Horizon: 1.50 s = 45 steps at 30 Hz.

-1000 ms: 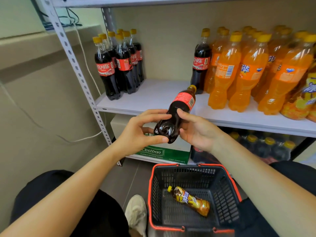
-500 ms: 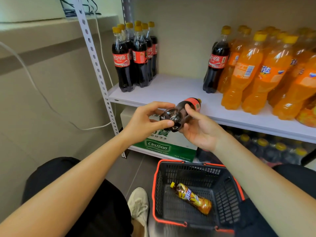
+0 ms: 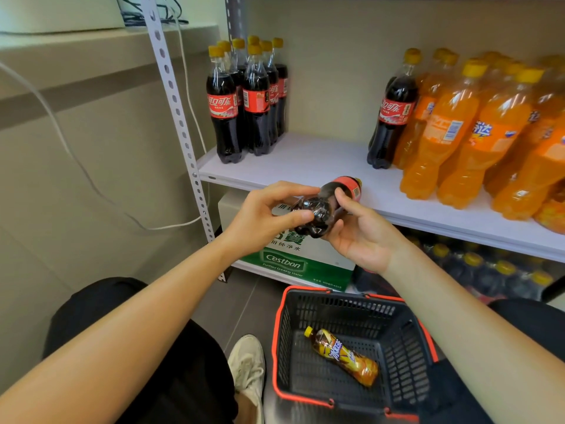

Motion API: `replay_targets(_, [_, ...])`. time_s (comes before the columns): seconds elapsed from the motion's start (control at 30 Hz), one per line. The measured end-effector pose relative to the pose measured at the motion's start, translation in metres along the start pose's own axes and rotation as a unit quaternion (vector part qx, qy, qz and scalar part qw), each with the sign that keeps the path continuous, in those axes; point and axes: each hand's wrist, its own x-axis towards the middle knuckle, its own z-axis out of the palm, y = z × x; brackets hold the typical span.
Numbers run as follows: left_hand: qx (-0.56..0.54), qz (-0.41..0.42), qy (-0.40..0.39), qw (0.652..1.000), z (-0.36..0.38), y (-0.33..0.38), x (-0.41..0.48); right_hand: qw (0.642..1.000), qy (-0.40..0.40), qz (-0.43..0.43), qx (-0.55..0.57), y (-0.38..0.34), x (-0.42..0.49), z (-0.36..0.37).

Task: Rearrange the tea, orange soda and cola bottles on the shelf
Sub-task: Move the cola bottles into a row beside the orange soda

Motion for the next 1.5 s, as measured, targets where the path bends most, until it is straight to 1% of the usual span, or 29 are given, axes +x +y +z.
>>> replay_targets(0.13, [-0.062,-0.042,-0.016,0.997,-0.001,0.001,0.001,1.0,-0.003,0.003,-0.02,0.001,-0.002,-0.006])
replay_targets(0.23, [-0.082,-0.069,-0.033,0.994,-0.003,-0.003,0.001,0.997,0.005,-0.005,-0.076,0.003,-0.004,-0.012])
replay_targets(0.33, [-0.113,-0.113,-0.044,0.986,0.003,-0.007,0.001,0.986,0.016,-0.05,-0.158,0.003,-0.006,-0.014])
replay_targets(0.4, [-0.107,-0.134,-0.046,0.984,0.009,-0.01,0.003,0.971,0.025,-0.095,-0.218,0.001,-0.008,-0.015])
replay_targets(0.5, [-0.039,-0.154,-0.066,0.985,0.02,-0.015,0.008,0.942,0.068,-0.153,-0.291,-0.003,-0.01,-0.017])
replay_targets(0.57, [-0.028,-0.147,-0.068,0.986,0.028,-0.017,0.012,0.927,0.093,-0.183,-0.313,-0.004,-0.01,-0.019])
replay_targets(0.63, [-0.02,-0.135,-0.057,0.989,0.036,-0.018,0.017,0.92,0.105,-0.207,-0.315,-0.006,-0.011,-0.019])
replay_targets(0.73, [0.001,-0.119,-0.068,0.991,0.048,-0.018,0.025,0.904,0.122,-0.238,-0.333,-0.011,-0.013,-0.023])
replay_targets(0.87, [-0.013,-0.126,-0.058,0.99,0.06,-0.022,0.036,0.876,0.125,-0.258,-0.388,-0.017,-0.014,-0.031])
replay_targets(0.97, [-0.058,-0.141,-0.05,0.987,0.062,-0.028,0.046,0.848,0.099,-0.278,-0.44,-0.031,-0.017,-0.039])
replay_targets(1.0, [-0.07,-0.14,-0.048,0.987,0.063,-0.029,0.049,0.831,0.091,-0.287,-0.468,-0.039,-0.019,-0.044])
replay_targets(1.03, [-0.076,-0.137,-0.042,0.987,0.065,-0.03,0.054,0.806,0.096,-0.295,-0.504,-0.046,-0.022,-0.05])
replay_targets(1.07, [-0.078,-0.134,-0.034,0.987,0.067,-0.03,0.059,0.775,0.119,-0.301,-0.543,-0.053,-0.024,-0.058])
replay_targets(1.17, [-0.069,-0.116,0.006,0.991,0.072,-0.03,0.079,0.664,0.212,-0.286,-0.658,-0.068,-0.03,-0.086])
replay_targets(1.2, [-0.061,-0.107,0.016,0.992,0.073,-0.032,0.087,0.623,0.224,-0.273,-0.698,-0.07,-0.03,-0.095])
replay_targets(1.27, [-0.047,-0.092,0.033,0.994,0.077,-0.036,0.103,0.535,0.22,-0.253,-0.776,-0.07,-0.029,-0.108])
replay_targets(1.3, [-0.042,-0.086,0.039,0.995,0.079,-0.038,0.111,0.495,0.216,-0.246,-0.805,-0.069,-0.028,-0.113])
replay_targets(1.33, [-0.038,-0.079,0.044,0.995,0.082,-0.041,0.119,0.467,0.214,-0.241,-0.824,-0.068,-0.027,-0.118])
replay_targets(1.4, [-0.025,-0.066,0.052,0.996,0.09,-0.047,0.134,0.431,0.208,-0.237,-0.845,-0.066,-0.027,-0.127])
replay_targets(1.5, [-0.007,-0.062,0.061,0.996,0.104,-0.058,0.156,0.397,0.201,-0.238,-0.863,-0.062,-0.028,-0.136])
